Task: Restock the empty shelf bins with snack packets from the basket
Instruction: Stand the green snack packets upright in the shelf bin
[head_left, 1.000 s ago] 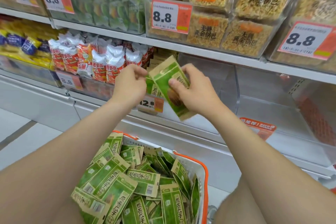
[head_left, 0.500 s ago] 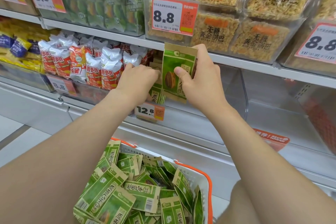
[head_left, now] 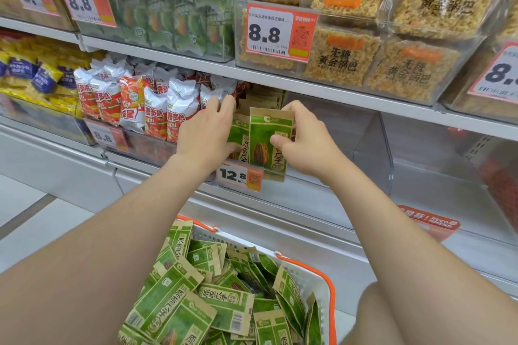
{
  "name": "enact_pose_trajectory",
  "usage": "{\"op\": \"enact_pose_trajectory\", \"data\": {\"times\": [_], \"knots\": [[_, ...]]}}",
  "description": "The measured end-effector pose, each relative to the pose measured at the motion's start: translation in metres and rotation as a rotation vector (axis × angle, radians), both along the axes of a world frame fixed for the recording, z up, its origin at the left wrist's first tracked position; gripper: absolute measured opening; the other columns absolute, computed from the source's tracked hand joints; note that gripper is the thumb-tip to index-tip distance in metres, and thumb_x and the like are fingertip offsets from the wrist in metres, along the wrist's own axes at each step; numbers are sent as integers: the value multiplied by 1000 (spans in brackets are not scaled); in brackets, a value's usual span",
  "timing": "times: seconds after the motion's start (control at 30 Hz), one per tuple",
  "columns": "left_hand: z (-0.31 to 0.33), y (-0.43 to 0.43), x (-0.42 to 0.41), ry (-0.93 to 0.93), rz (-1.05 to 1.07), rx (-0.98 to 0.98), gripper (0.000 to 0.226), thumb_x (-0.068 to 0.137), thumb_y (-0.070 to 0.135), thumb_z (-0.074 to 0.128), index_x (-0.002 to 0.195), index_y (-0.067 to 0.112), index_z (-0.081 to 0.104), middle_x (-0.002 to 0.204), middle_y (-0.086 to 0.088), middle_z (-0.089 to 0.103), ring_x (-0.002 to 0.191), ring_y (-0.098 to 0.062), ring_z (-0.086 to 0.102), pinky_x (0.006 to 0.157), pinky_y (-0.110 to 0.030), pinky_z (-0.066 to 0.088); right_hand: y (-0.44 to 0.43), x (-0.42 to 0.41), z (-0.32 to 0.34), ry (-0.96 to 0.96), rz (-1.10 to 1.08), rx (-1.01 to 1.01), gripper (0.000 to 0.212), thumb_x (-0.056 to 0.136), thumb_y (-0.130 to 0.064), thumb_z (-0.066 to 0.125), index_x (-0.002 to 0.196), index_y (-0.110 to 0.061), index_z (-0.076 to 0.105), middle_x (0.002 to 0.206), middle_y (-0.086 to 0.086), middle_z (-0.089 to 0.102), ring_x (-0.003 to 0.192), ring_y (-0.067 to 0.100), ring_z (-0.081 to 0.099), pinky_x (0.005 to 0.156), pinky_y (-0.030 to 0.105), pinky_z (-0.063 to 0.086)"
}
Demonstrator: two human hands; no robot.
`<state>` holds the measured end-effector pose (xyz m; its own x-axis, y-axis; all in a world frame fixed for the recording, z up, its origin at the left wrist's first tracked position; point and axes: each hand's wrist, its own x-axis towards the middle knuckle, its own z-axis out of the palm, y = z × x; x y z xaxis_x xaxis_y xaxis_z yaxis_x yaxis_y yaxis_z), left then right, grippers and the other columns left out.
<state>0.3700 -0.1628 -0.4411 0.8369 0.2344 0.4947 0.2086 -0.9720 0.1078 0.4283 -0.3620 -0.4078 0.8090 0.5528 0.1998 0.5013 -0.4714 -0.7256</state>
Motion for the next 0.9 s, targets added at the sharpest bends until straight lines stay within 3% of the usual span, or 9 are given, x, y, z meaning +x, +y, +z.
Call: {"op": "enact_pose_trajectory", "data": {"times": [0.17, 0.27, 0.33, 0.5, 0.6, 0.73, 0.83, 0.9], "knots": [[1, -2, -1, 13, -5, -17, 73, 74, 39, 91, 122, 20, 39, 110, -6, 51, 76, -26, 54, 53, -37, 36, 7, -3, 4, -8, -18, 86, 24, 96, -15, 69, 106, -28, 52, 99, -8, 70, 104, 19, 63, 90, 46, 55], [2, 3, -2, 19, -19, -19, 60, 79, 12, 83, 120, 20, 40, 108, -6, 49, 71, -28, 50, 48, -35, 32, 18, -3, -6, 34, -35, 121, 22, 95, -19, 74, 104, -28, 55, 99, -8, 72, 99, 16, 67, 92, 46, 57], [3, 8, -2, 22, -59, -38, 52, 83, -2, 73, 121, 21, 46, 107, -4, 48, 78, -32, 55, 50, -38, 38, 27, -2, -19, 77, -40, 67, 22, 92, -26, 77, 98, -31, 57, 99, -3, 73, 101, 23, 68, 90, 50, 58], [6, 14, -3, -19, -75, -142, 40, 90, 0, 62, 123, 23, 62, 108, -1, 60, 100, -30, 60, 77, -50, 55, 38, 5, -36, 12, -144, -17, 22, 87, -35, 83, 100, -29, 67, 99, -2, 71, 110, 31, 62, 91, 47, 57], [7, 10, -5, -29, -72, -207, 41, 88, 4, 57, 126, 20, 62, 107, -2, 65, 101, -29, 62, 79, -49, 56, 48, -1, -41, -103, -144, -95, 34, 88, -39, 81, 116, -25, 68, 103, 0, 72, 105, 31, 65, 88, 46, 57], [12, 4, -11, -7, -103, -201, 39, 92, 23, 53, 130, 26, 62, 106, 2, 59, 100, -26, 60, 76, -42, 53, 66, -13, -45, -244, -54, -169, 27, 91, -32, 76, 115, -26, 63, 108, 6, 65, 103, 35, 63, 83, 48, 56], [11, 7, -16, 26, -81, -72, 30, 98, 33, 53, 122, 26, 70, 106, 1, 56, 96, -28, 61, 66, -35, 43, 62, -5, -31, -150, -142, -153, 54, 80, -37, 86, 118, -21, 52, 114, 8, 58, 105, 33, 59, 86, 45, 54], [12, 10, -17, 31, -26, -15, 25, 99, 36, 58, 117, 25, 73, 112, -2, 56, 96, -29, 62, 63, -35, 40, 52, 6, -26, 95, -206, -158, 82, 73, -43, 92, 130, -13, 42, 124, 9, 57, 112, 30, 60, 86, 41, 54]]}}
